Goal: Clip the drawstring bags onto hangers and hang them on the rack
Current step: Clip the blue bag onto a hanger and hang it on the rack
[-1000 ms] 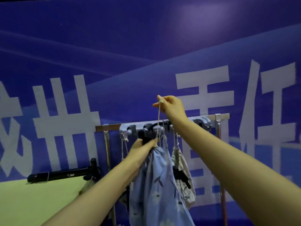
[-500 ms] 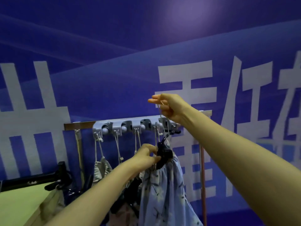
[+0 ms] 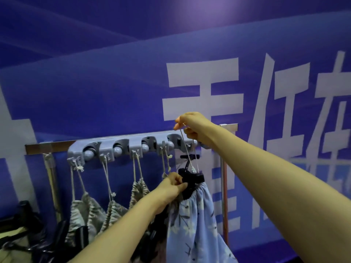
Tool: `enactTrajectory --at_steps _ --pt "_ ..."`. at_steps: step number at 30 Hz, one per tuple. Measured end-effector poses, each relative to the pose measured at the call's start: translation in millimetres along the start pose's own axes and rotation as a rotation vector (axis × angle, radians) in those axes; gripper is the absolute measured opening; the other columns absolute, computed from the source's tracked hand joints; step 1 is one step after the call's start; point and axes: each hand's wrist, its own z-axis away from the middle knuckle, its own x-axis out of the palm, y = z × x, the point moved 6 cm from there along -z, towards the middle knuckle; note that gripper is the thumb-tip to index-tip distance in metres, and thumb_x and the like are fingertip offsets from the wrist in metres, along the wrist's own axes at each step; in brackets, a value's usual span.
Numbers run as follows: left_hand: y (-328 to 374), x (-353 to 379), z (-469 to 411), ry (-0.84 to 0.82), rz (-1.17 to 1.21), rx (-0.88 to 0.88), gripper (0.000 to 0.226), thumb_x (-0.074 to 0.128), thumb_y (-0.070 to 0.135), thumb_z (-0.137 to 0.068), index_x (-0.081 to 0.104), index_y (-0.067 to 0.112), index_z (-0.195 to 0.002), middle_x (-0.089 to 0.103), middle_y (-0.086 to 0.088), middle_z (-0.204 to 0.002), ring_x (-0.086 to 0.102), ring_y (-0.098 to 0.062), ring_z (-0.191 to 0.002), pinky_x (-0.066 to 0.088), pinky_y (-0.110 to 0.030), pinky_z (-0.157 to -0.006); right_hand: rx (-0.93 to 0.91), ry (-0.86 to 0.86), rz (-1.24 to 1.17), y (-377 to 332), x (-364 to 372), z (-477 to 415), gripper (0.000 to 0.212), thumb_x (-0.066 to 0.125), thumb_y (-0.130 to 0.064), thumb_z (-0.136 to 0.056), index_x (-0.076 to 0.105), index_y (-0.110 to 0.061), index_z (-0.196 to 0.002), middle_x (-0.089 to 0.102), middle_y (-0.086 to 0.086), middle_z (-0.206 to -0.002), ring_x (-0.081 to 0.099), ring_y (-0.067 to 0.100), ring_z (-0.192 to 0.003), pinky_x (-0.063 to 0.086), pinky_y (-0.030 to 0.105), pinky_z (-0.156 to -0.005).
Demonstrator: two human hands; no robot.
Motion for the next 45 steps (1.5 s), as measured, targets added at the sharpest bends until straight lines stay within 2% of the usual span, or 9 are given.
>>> enactTrajectory --at_steps 9,15,17,22,27,35,40,42,45 --pt "-20 -3 -26 0.132 -0.087 -0.008 0.024 0.053 0.011 -0.092 0.041 0.022 -0.074 0.048 0.002 -0.073 0.047 -0.009 -0.066 0.039 -0.021 -0.059 0.001 0.014 0.156 27 1 -32 0.015 0.046 -0.007 -0.088 0.06 -0.011 -0.089 0.068 0.009 -0.087 0.036 0.011 -0.053 0.032 0.02 -0.045" --pt "-22 -4 -29 0.152 -0.171 0.036 0.024 0.054 0.013 -0.091 0.04 0.024 -0.074 0.048 0.0 -0.078 0.047 -0.013 -0.074 0.041 -0.023 -0.068 0.036 0.026 0.137 29 -9 -35 0.014 0.045 -0.007 -0.089 0.059 -0.008 -0.088 0.067 0.006 -0.075 0.033 0.01 -0.046 0.028 0.017 -0.038" --pt "-24 -1 -27 0.14 -0.194 0.039 0.021 0.052 0.012 -0.092 0.04 0.022 -0.077 0.045 0.003 -0.075 0.044 -0.01 -0.07 0.037 -0.018 -0.06 0.048 0.045 0.232 34 -15 -30 0.014 0.046 -0.01 -0.09 0.059 -0.01 -0.085 0.064 0.003 -0.069 0.037 0.01 -0.046 0.029 0.016 -0.035" --pt "-40 10 -28 0.153 -0.243 -0.02 0.029 0.056 0.011 -0.089 0.037 0.022 -0.07 0.045 0.003 -0.073 0.047 -0.017 -0.078 0.04 -0.026 -0.071 -0.044 0.128 0.188 49 -15 -26 0.016 0.046 -0.007 -0.089 0.058 -0.01 -0.079 0.051 0.002 -0.06 0.042 0.014 -0.049 0.033 0.022 -0.045" --pt "-40 19 -22 0.103 -0.293 -0.008 0.031 0.061 0.009 -0.086 0.038 0.022 -0.07 0.046 0.006 -0.072 0.048 -0.015 -0.077 0.038 -0.017 -0.057 -0.112 0.207 0.186 59 -16 -18 0.023 0.045 -0.007 -0.088 0.056 -0.014 -0.069 0.051 0.006 -0.065 0.046 0.017 -0.057 0.036 0.023 -0.044" --pt "-35 14 -7 0.083 -0.454 -0.085 0.023 0.055 0.006 -0.083 0.043 0.02 -0.07 0.055 -0.007 -0.088 0.052 -0.02 -0.082 0.047 -0.029 -0.078 -0.029 0.215 0.142 77 -12 18 0.02 0.033 -0.005 -0.097 0.052 -0.008 -0.105 0.056 0.013 -0.092 0.06 0.017 -0.068 0.058 0.035 -0.075" --pt "-18 0 16 0.037 -0.17 -0.078 0.026 0.055 -0.003 -0.08 0.053 0.018 -0.065 0.067 -0.019 -0.093 0.067 -0.036 -0.095 0.056 -0.045 -0.087 -0.087 0.323 0.449 63 -8 43 0.026 0.04 -0.006 -0.095 0.052 -0.006 -0.118 0.059 0.011 -0.103 0.06 0.024 -0.096 0.052 0.039 -0.085" --pt "-8 -18 29 0.056 -0.077 -0.022 0.028 0.051 -0.007 -0.082 0.055 0.015 -0.065 0.064 -0.019 -0.082 0.067 -0.038 -0.085 0.059 -0.039 -0.079 -0.204 0.419 0.541 40 2 54 0.029 0.045 -0.008 -0.092 0.053 -0.007 -0.119 0.057 0.012 -0.112 0.059 0.027 -0.1 0.051 0.044 -0.087" --pt "12 -47 61 0.055 0.011 0.024 0.031 0.045 -0.01 -0.09 0.05 0.01 -0.067 0.056 -0.01 -0.069 0.061 -0.015 -0.054 0.051 -0.015 -0.048 -0.404 0.436 0.636 4 37 70 0.028 0.048 -0.008 -0.088 0.055 -0.007 -0.115 0.052 0.016 -0.119 0.052 0.033 -0.105 0.044 0.048 -0.091"
